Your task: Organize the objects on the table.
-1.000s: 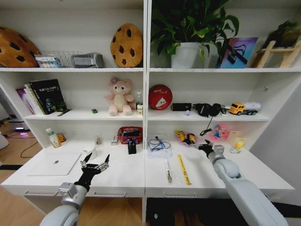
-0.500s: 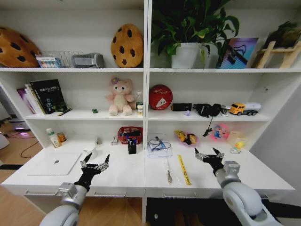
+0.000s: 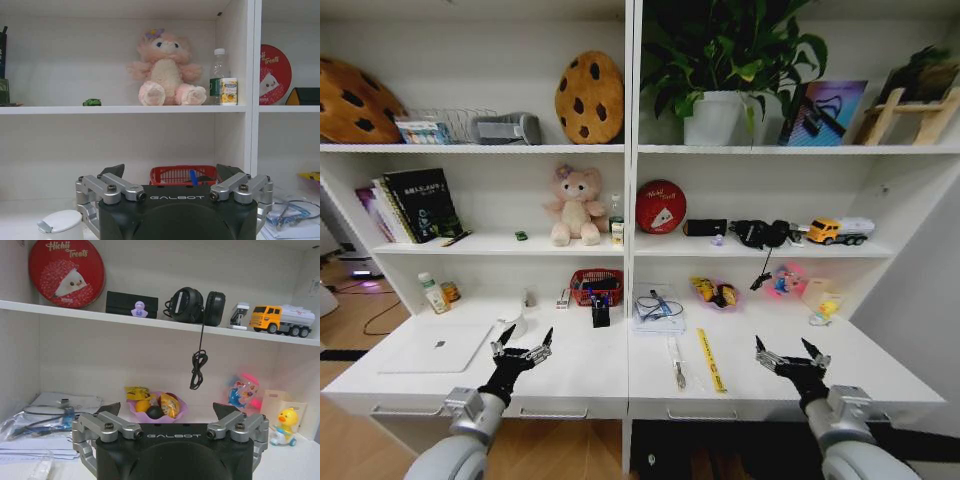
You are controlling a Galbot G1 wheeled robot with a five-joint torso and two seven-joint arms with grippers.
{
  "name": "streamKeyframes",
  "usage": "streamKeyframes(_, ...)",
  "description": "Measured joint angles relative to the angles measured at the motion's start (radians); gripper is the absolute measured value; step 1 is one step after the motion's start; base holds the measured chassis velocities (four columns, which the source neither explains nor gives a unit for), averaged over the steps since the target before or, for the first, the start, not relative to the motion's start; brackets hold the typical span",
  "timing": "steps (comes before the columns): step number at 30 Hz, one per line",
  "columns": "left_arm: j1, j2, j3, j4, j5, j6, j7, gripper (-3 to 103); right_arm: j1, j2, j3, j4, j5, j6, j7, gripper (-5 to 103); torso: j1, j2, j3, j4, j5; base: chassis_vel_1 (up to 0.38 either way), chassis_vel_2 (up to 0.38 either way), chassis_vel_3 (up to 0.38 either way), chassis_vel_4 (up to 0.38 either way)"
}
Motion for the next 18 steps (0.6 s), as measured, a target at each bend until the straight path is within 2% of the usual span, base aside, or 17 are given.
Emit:
streamKeyframes(5, 0.0, 0.0, 0.0, 0.0, 0.0, 0.0, 0.0, 100, 0.037, -0.019, -0.025, -0.005, -0.002, -0.014, 0.0, 100, 0.0, 0.0, 0.0, 0.0001, 0.0002, 0.05, 0.069, -0.066, -0.057)
streamKeyframes(18, 0.0, 0.0, 0.0, 0.0, 0.0, 0.0, 0.0, 100, 0.037, -0.017, -0.038, -0.007, -0.021, -0.022, -0.016, 100, 0.0, 0.0, 0.0, -0.0001, 0.0, 0.164, 0.164, -0.171, -0.172)
